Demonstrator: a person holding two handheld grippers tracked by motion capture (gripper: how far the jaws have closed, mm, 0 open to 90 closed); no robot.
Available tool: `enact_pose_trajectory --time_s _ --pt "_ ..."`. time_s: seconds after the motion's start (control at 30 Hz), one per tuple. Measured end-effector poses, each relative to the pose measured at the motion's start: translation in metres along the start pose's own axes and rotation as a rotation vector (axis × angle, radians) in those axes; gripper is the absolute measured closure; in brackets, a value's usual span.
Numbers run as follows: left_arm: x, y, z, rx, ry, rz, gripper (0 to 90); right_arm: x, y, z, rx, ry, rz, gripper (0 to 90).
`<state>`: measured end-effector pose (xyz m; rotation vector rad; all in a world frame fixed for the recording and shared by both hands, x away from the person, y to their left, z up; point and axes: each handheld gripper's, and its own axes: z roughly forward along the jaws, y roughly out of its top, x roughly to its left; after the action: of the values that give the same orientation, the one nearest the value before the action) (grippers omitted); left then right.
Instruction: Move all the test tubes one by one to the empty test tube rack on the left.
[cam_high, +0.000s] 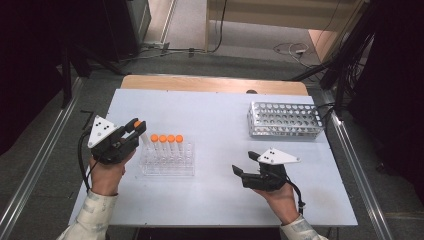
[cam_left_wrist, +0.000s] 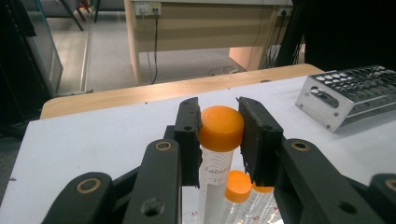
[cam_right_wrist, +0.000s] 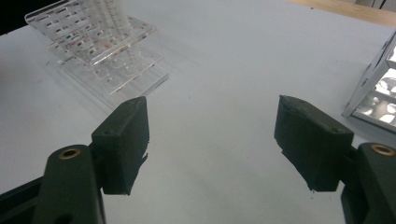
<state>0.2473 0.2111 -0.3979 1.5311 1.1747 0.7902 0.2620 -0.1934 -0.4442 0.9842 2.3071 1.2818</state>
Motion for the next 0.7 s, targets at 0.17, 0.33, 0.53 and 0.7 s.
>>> enact_pose_trajectory --time_s 0.17,0.33,0.53,0.7 --pt "0.0 -0.007 0.006 0.002 0.02 -0.004 69.6 0.0 0.0 0.0 0.0 -0.001 0.002 24.9" --pt "-0.001 -0.01 0.008 0.009 0.024 -0.002 69.6 0.0 0.0 0.0 0.001 -0.001 0.001 24.9" --pt "-0.003 -0.013 0.01 0.02 0.023 0.005 69.2 0.0 0.0 0.0 0.002 -0.004 0.0 25.0" --pt "-0.003 -0.019 0.011 0.034 0.027 -0.004 68.7 0.001 -0.001 0.002 0.009 -0.003 -0.005 24.9"
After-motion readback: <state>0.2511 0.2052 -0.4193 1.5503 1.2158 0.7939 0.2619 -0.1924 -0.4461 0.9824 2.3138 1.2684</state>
